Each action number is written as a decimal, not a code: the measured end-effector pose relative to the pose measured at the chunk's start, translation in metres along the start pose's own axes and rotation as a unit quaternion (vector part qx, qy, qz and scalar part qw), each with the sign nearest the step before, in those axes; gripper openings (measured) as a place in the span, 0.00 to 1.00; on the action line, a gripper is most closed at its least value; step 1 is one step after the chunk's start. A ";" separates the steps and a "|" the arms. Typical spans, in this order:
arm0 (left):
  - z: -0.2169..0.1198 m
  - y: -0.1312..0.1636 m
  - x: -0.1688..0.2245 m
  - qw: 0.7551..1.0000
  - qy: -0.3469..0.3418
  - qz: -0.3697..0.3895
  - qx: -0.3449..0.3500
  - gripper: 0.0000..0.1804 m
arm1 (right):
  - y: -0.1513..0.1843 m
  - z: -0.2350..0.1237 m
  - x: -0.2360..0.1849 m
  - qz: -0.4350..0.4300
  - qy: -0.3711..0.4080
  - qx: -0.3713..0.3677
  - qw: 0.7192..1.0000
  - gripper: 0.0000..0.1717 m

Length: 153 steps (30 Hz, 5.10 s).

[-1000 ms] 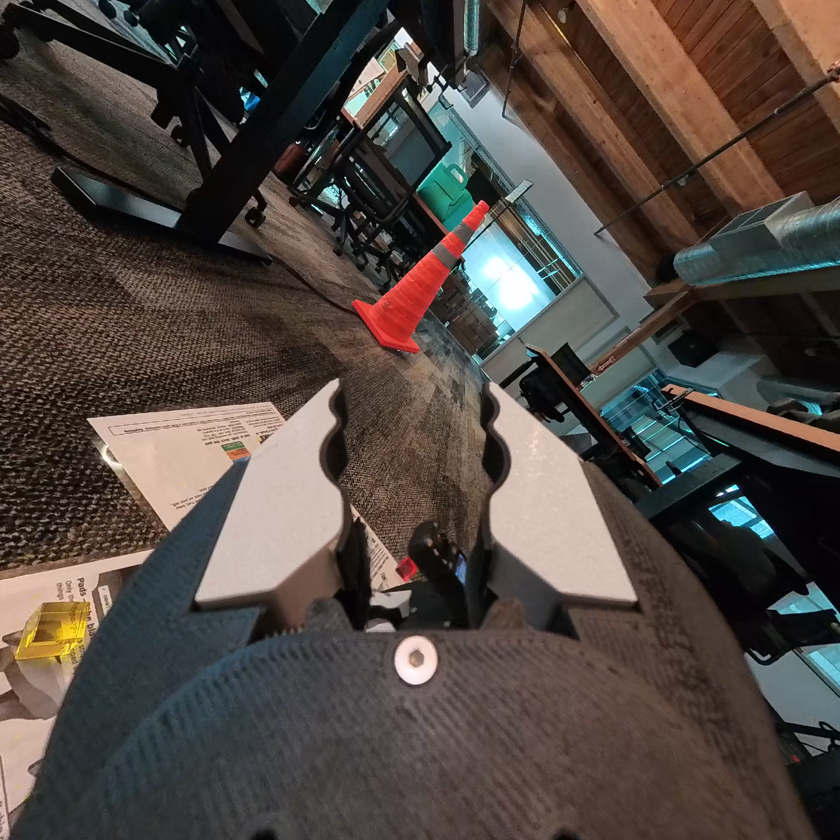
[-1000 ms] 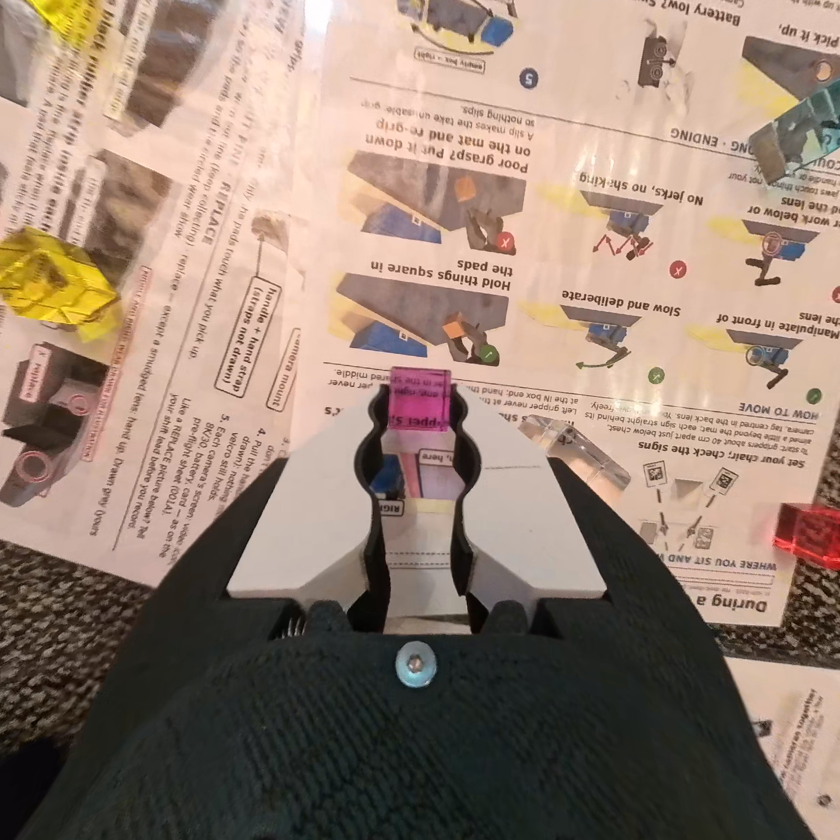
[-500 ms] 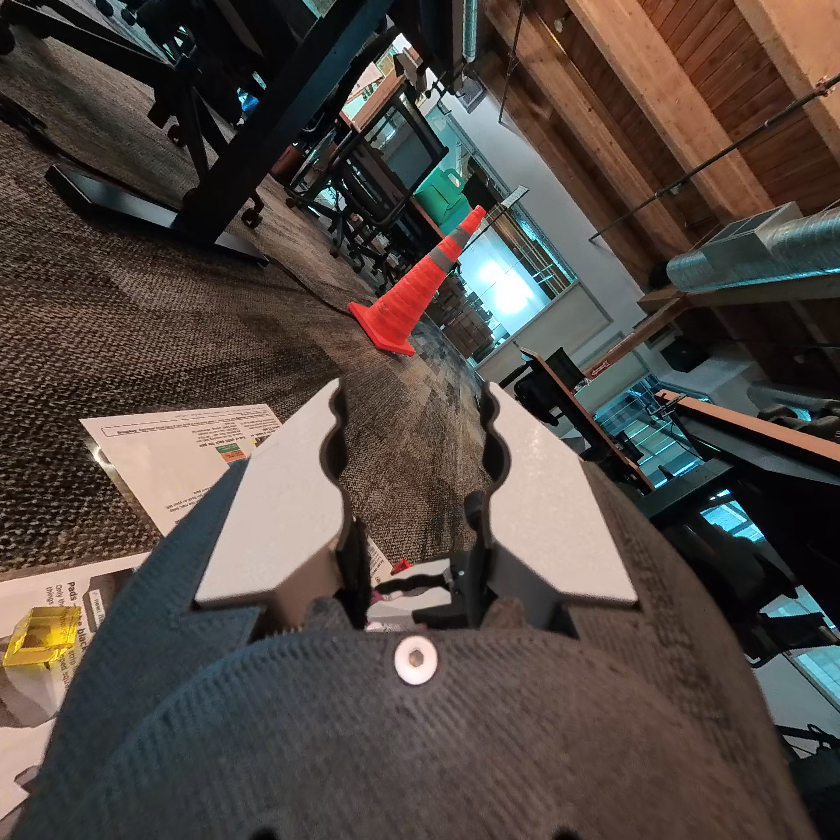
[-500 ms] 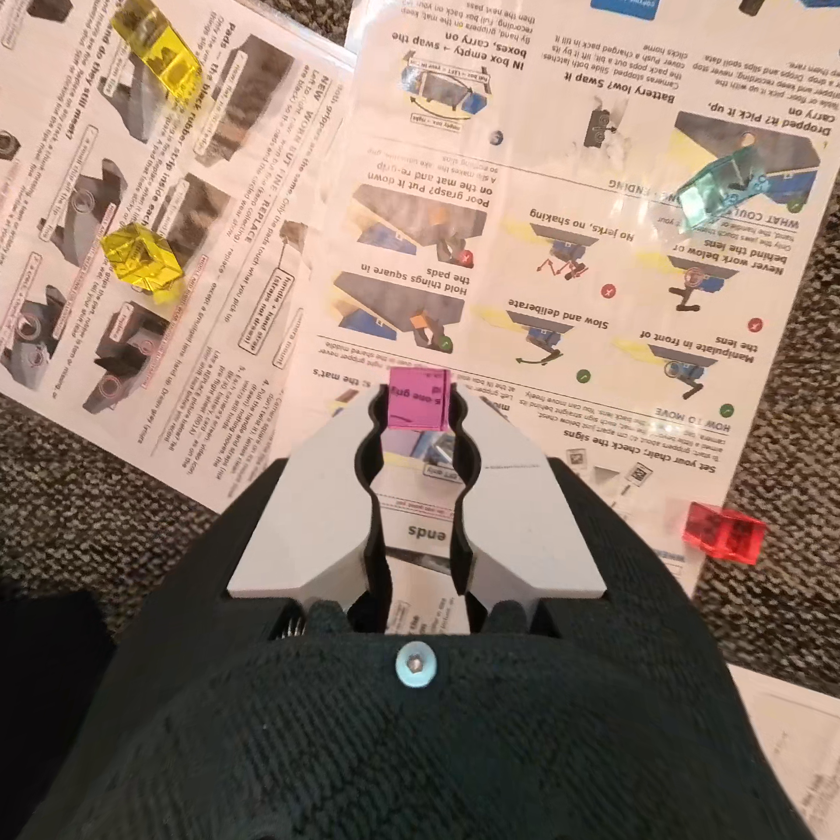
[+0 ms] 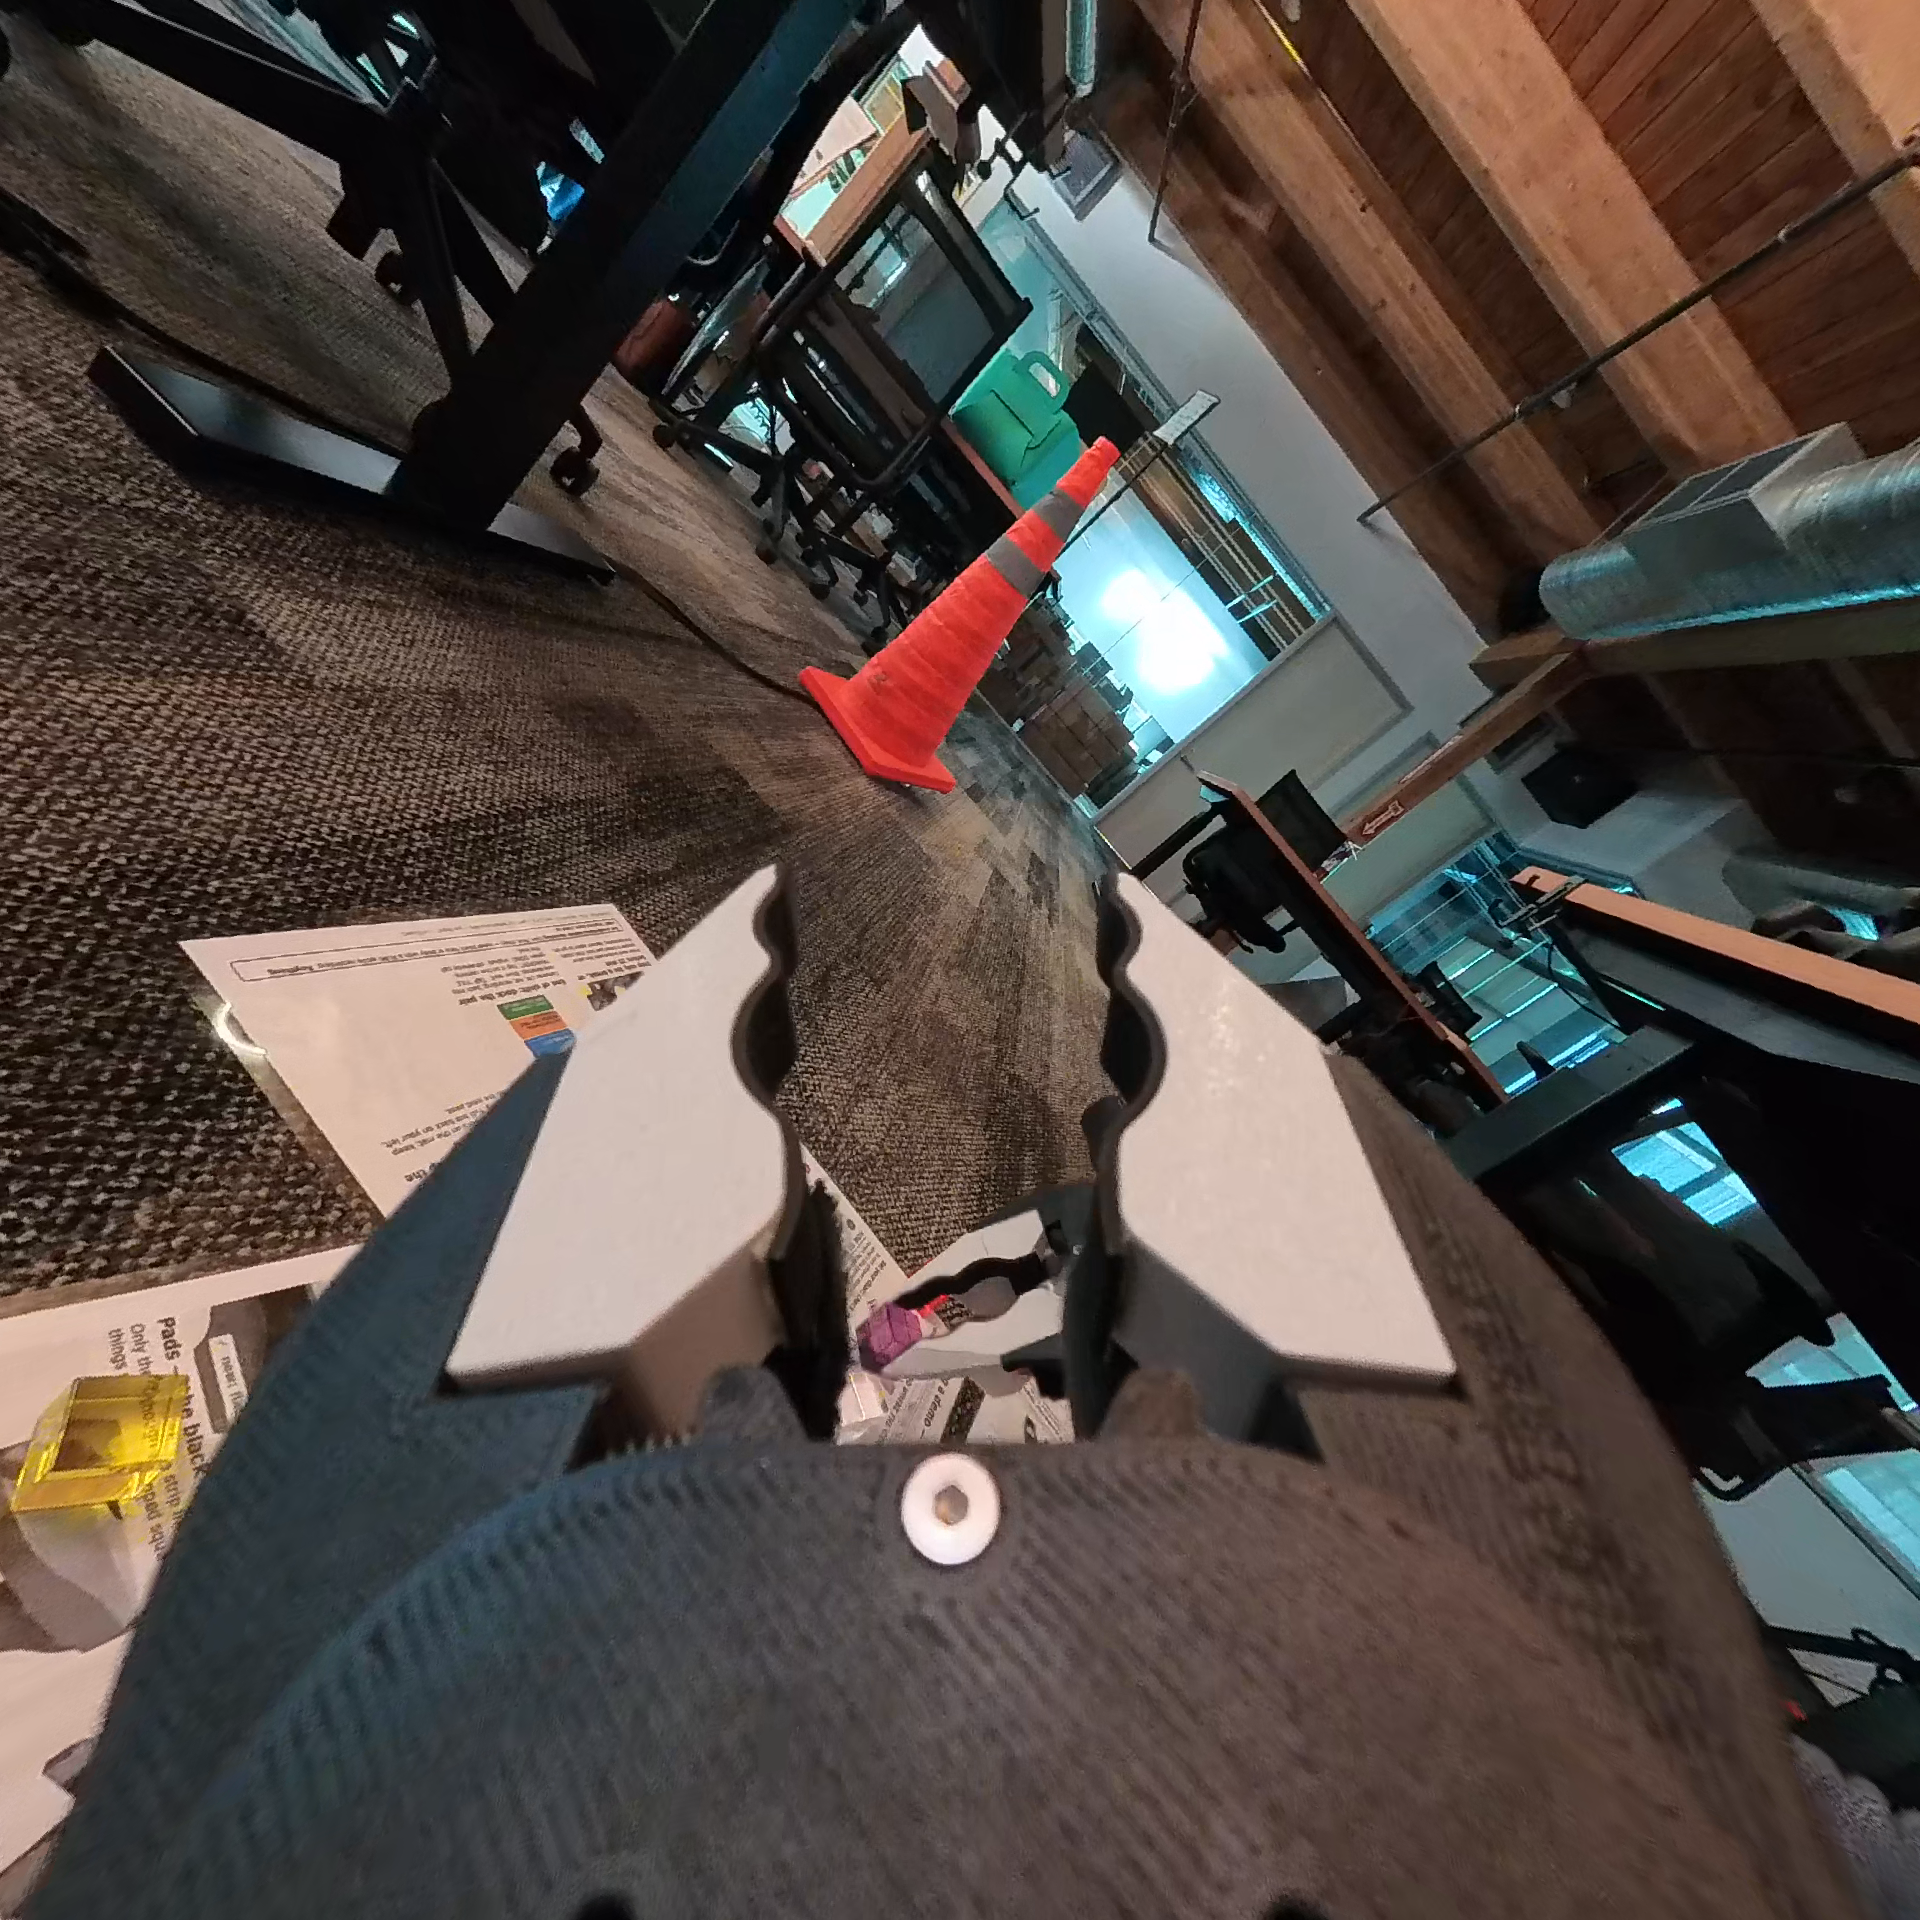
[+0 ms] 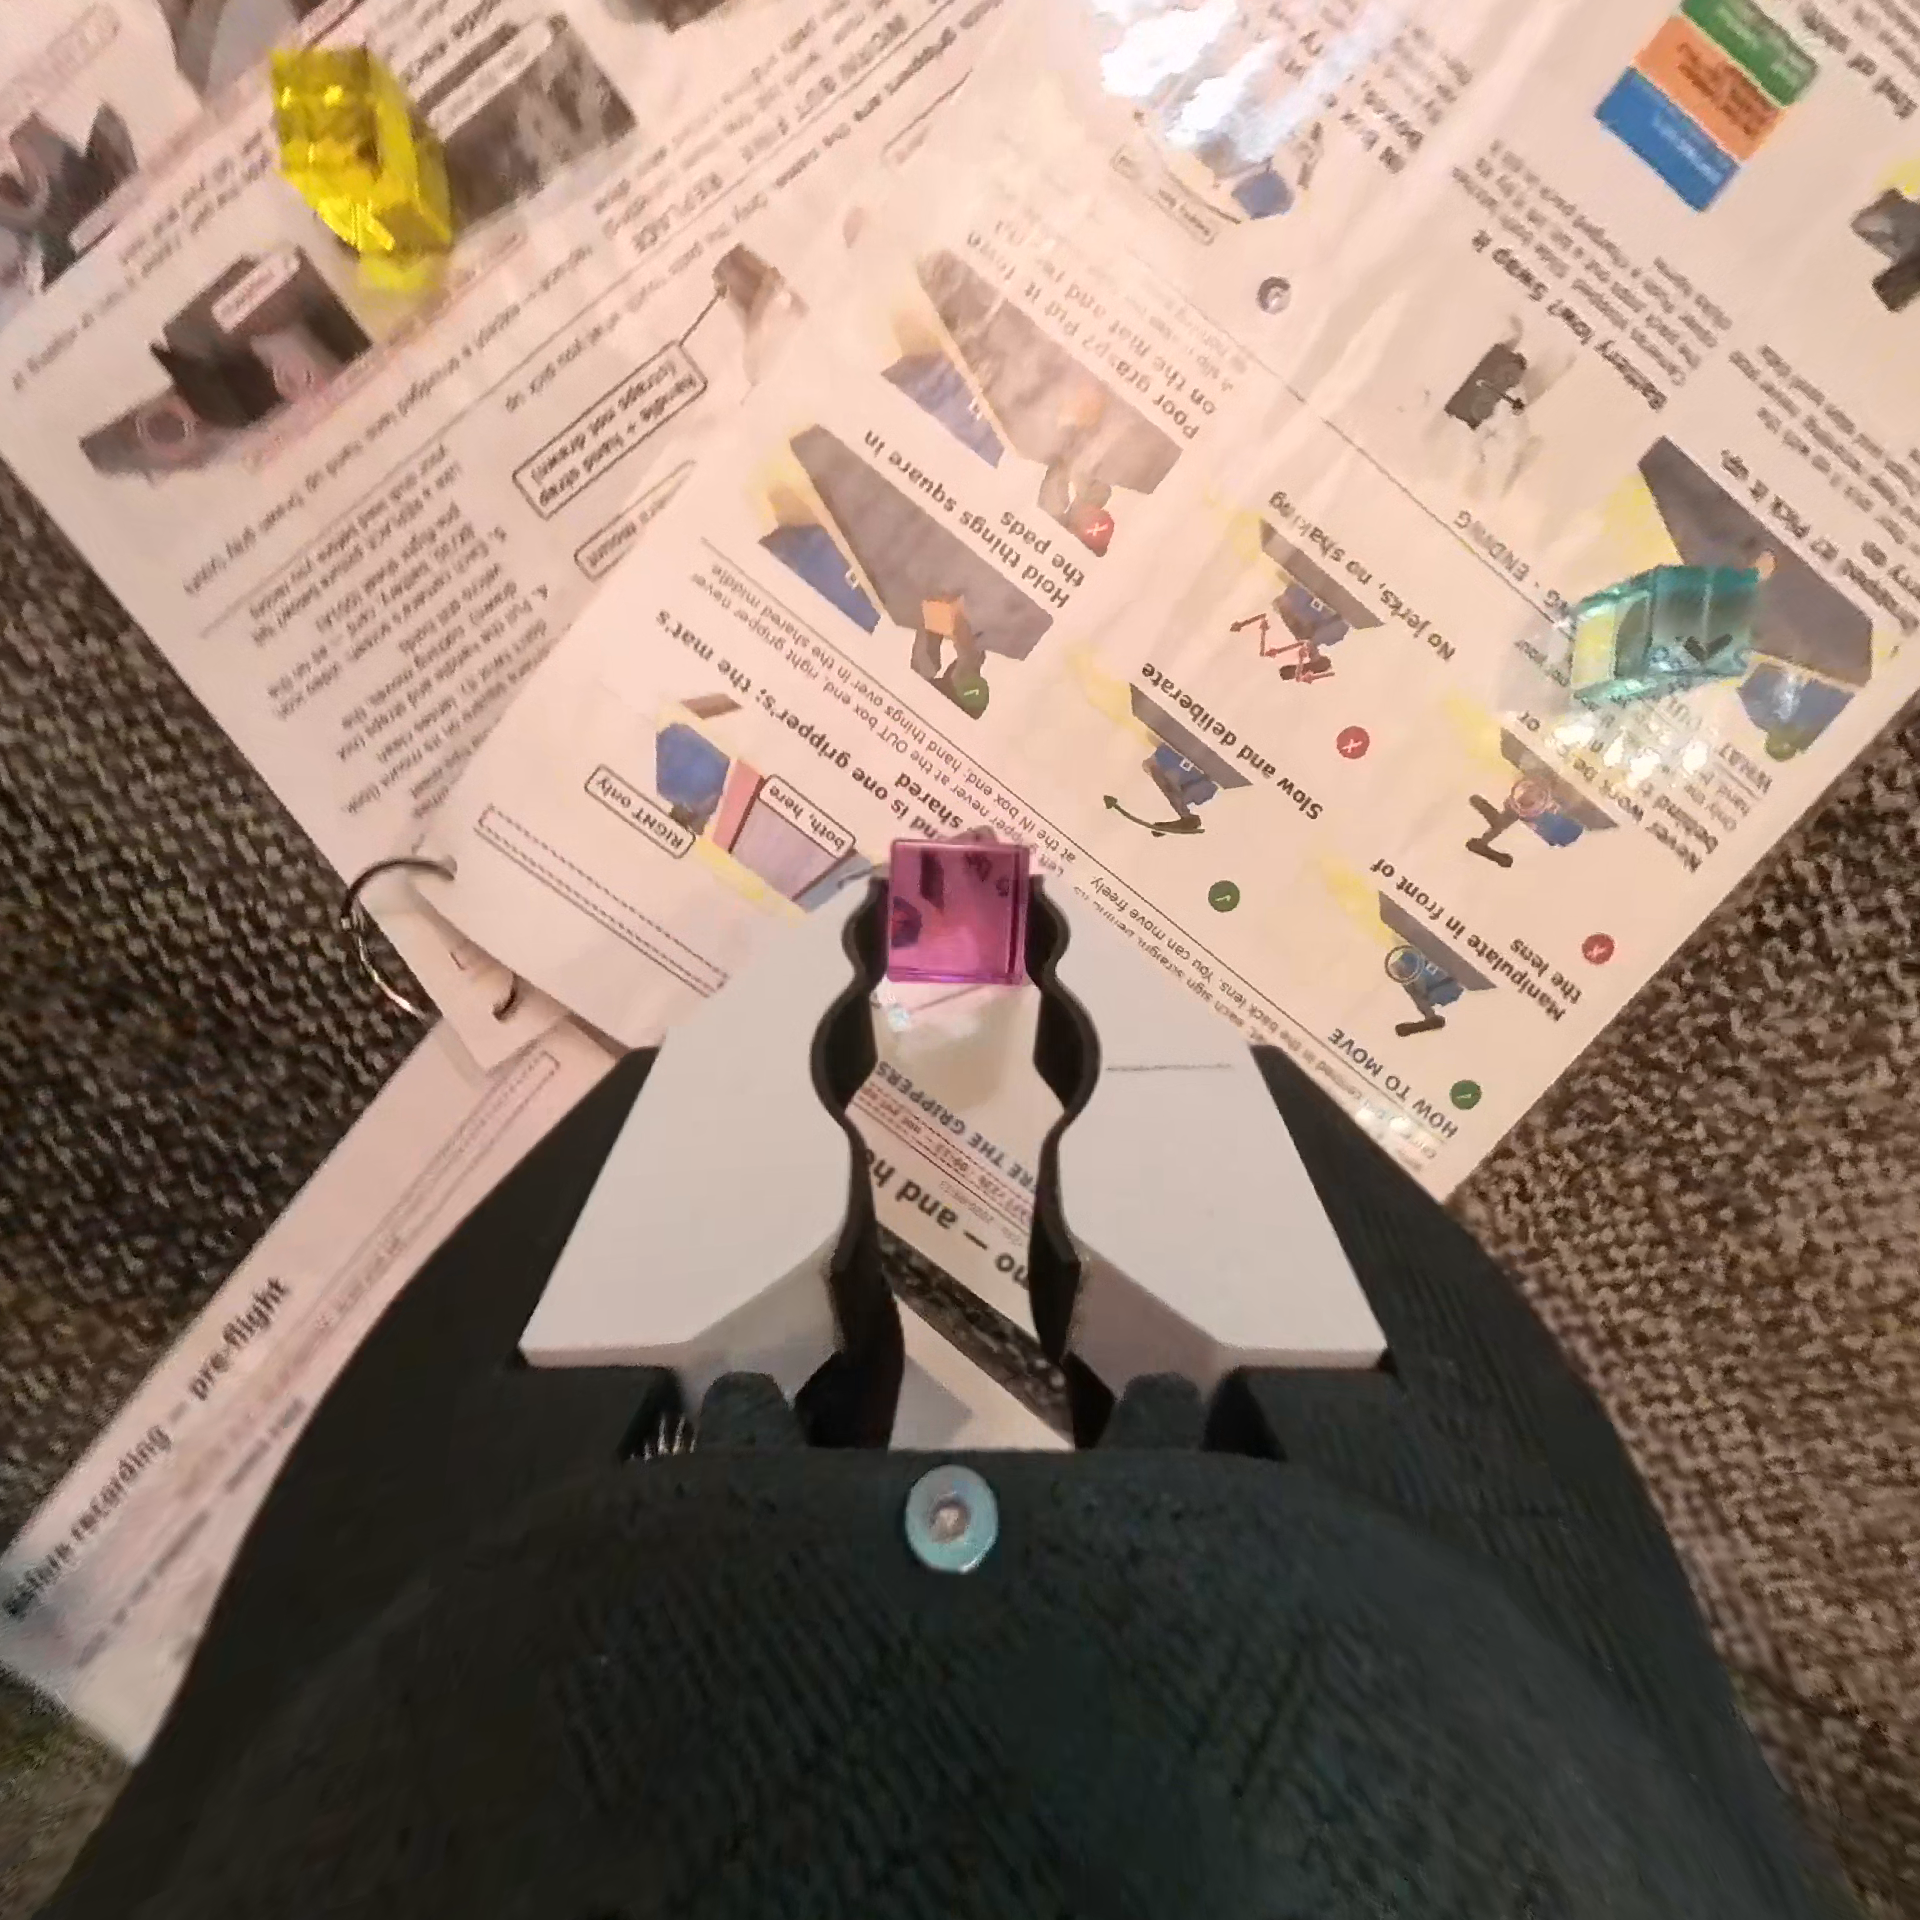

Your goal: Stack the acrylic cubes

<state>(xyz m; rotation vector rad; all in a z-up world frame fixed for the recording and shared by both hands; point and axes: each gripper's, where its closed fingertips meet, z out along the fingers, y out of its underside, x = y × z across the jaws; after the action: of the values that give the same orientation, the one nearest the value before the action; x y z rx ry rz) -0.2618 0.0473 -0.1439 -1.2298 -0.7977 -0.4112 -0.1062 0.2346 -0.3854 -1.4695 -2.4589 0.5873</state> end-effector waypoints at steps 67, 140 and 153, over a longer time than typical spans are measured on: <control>0.007 0.012 0.003 1.000 0.008 -0.002 -0.020 0.30 | 0.012 0.012 -0.010 -0.152 -0.083 -0.024 0.985 0.33; -0.012 -0.029 0.005 0.999 0.007 0.010 0.043 0.30 | -0.001 -0.021 -0.014 -0.115 -0.119 -0.017 0.986 0.14; -0.007 -0.022 0.004 0.999 0.006 0.011 0.030 0.31 | 0.002 -0.014 -0.011 -0.128 -0.120 -0.015 0.984 0.14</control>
<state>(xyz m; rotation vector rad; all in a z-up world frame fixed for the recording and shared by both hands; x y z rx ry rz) -0.2718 0.0341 -0.1267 -1.1783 -0.7808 -0.3728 -0.0935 0.2289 -0.3734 -1.1215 -2.7918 0.7125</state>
